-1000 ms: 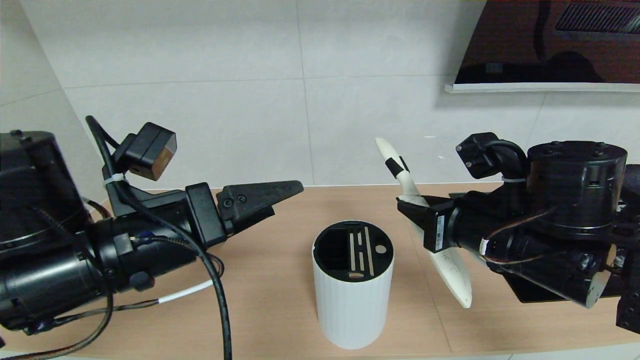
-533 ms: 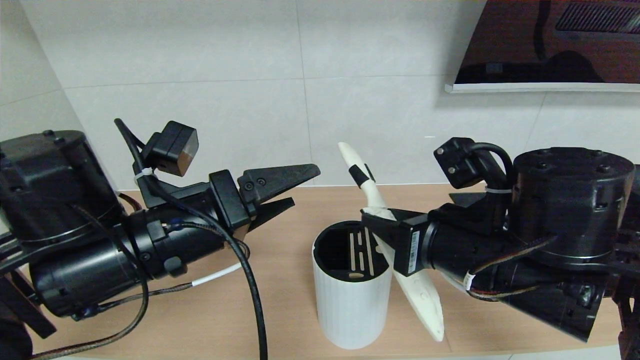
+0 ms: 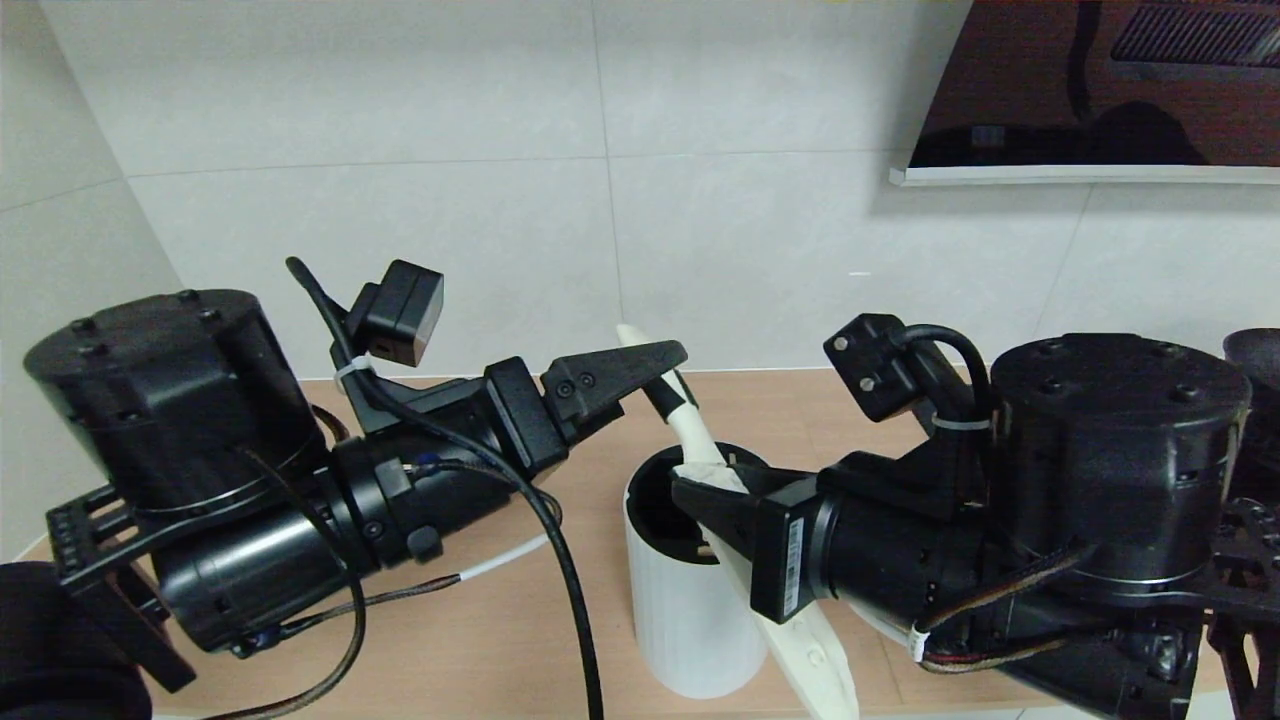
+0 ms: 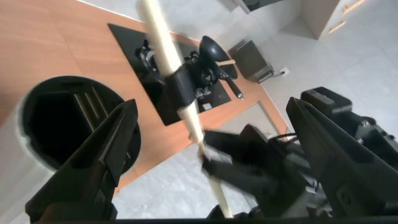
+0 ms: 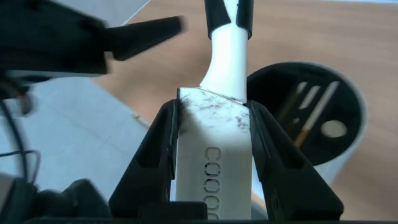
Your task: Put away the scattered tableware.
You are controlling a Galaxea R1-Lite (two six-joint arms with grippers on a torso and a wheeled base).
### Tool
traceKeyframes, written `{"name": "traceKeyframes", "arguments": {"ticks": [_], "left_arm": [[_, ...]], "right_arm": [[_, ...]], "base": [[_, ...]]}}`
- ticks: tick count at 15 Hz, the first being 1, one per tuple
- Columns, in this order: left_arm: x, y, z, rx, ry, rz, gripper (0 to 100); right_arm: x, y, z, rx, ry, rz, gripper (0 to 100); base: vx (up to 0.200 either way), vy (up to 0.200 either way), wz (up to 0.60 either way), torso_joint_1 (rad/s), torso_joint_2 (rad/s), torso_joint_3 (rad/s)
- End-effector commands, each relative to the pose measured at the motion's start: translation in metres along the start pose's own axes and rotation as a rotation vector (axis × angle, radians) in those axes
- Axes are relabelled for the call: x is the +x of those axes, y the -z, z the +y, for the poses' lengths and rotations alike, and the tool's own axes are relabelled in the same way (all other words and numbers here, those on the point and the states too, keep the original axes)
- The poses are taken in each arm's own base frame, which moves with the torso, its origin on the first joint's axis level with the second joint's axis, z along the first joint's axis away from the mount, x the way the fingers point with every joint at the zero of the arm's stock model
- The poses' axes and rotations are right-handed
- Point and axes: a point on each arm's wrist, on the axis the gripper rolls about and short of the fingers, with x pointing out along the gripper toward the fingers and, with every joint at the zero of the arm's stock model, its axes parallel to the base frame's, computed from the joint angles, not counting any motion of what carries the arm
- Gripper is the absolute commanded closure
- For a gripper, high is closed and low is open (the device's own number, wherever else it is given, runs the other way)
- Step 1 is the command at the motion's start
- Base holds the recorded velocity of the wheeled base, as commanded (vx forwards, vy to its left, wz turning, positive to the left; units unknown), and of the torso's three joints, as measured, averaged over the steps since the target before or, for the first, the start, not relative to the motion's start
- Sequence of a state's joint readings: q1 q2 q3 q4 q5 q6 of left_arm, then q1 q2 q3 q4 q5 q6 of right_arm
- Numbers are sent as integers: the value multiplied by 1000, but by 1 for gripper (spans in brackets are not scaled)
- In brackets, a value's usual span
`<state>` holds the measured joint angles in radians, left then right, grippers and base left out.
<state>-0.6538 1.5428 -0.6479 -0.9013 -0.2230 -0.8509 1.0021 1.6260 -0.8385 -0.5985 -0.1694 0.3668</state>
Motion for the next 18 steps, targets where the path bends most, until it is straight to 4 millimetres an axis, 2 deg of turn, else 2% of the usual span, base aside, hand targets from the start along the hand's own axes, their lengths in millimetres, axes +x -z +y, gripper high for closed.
{"name": "traceKeyframes", "arguments": {"ticks": [1, 15, 16, 18], "left_arm": [[6, 7, 6, -6, -18, 19, 0], [22, 22, 17, -16, -52, 53, 0], [22, 23, 16, -16, -52, 53, 100], [23, 22, 16, -17, -53, 47, 100]], "right_arm": [[0, 3, 2, -3, -12, 12, 100], [-4, 10, 8, -14, -35, 35, 100], [-4, 10, 7, -14, -35, 36, 100], [-4, 10, 7, -14, -35, 36, 100]], "base": [[0, 0, 0, 0, 0, 0], [0, 0, 0, 0, 0, 0], [0, 0, 0, 0, 0, 0], [0, 0, 0, 0, 0, 0]]}}
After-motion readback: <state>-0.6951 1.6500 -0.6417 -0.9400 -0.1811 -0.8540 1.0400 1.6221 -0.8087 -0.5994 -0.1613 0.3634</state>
